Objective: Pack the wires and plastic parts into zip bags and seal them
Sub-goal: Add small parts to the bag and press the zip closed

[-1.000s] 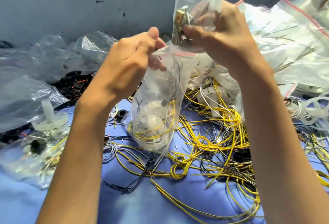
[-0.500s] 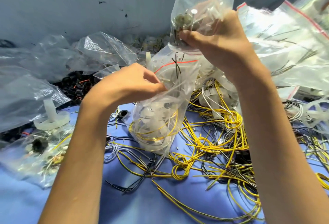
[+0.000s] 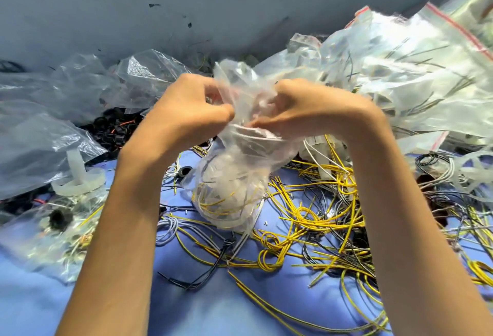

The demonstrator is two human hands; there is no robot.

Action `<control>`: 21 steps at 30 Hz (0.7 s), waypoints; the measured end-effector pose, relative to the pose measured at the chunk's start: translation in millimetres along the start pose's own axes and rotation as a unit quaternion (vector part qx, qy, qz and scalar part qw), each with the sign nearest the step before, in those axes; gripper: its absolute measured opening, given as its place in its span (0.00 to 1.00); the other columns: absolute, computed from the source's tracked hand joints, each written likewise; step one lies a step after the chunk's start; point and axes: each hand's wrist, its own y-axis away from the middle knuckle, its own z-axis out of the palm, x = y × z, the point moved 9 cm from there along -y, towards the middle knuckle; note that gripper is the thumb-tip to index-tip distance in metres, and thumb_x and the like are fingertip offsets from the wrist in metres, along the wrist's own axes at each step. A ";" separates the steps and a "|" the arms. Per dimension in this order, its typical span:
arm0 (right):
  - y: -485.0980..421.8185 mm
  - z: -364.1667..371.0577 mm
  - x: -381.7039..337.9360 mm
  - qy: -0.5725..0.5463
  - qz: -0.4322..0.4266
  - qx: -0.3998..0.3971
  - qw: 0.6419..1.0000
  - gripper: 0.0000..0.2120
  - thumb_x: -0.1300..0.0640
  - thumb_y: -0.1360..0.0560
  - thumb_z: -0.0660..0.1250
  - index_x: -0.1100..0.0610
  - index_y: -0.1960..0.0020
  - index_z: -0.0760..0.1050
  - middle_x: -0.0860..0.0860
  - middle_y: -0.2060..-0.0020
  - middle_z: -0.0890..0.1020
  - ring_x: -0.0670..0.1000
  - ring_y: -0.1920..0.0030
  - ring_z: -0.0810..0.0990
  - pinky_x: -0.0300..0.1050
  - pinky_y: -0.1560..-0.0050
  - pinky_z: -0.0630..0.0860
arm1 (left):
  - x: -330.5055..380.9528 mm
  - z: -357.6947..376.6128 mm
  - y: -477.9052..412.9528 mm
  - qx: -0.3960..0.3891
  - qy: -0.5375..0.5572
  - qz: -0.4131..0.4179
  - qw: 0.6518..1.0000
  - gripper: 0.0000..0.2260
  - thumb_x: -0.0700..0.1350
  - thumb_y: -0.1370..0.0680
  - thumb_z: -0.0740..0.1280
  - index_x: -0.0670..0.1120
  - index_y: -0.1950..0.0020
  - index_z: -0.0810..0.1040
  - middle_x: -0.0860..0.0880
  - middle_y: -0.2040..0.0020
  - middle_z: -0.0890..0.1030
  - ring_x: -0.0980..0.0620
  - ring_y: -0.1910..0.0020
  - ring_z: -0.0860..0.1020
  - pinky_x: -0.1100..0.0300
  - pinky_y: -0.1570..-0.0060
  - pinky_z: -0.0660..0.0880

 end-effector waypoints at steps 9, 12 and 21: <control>4.3 -0.6 -13.8 -0.045 -0.020 -0.030 0.998 0.21 0.37 0.23 0.56 0.46 0.38 0.76 0.45 0.42 0.81 0.48 0.42 0.77 0.44 0.40 0.72 | 2.0 -41.2 3.7 0.159 0.161 -0.020 0.974 0.12 0.42 0.38 0.59 0.53 0.63 0.81 0.58 0.70 0.80 0.64 0.74 0.72 0.71 0.71 0.68; 8.1 9.0 -18.8 -0.021 -0.017 -0.075 0.997 0.20 0.38 0.20 0.46 0.40 0.44 0.75 0.36 0.46 0.80 0.40 0.42 0.75 0.33 0.40 0.68 | -0.9 -52.7 7.6 0.196 0.190 -0.022 0.962 0.11 0.39 0.36 0.61 0.52 0.62 0.80 0.56 0.67 0.80 0.62 0.72 0.72 0.71 0.71 0.68; 2.8 -5.8 -7.7 0.081 -0.052 0.012 0.995 0.15 0.46 0.21 0.61 0.54 0.48 0.82 0.53 0.60 0.83 0.50 0.60 0.79 0.44 0.55 0.75 | -64.3 -56.3 13.4 -0.009 0.132 -0.116 0.984 0.13 0.54 0.38 0.73 0.51 0.57 0.81 0.53 0.62 0.84 0.61 0.65 0.80 0.67 0.65 0.77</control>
